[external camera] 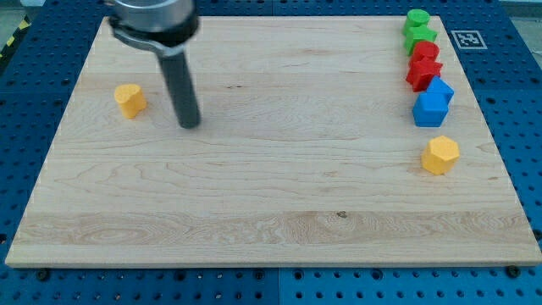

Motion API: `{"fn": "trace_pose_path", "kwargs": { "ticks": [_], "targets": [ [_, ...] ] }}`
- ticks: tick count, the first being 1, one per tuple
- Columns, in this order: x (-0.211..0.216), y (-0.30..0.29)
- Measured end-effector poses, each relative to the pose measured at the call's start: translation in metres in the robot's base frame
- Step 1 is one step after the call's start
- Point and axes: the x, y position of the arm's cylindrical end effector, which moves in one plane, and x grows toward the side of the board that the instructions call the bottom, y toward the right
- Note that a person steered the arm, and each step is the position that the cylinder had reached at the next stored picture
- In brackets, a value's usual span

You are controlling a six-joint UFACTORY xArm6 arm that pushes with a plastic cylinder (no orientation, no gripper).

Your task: Move your arm towards the bottom right of the board

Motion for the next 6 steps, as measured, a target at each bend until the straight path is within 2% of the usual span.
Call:
{"fn": "trace_pose_path", "kwargs": {
  "ticks": [1, 3, 6],
  "targets": [
    [0.041, 0.052],
    [0.042, 0.054],
    [0.125, 0.117]
  ]
}}
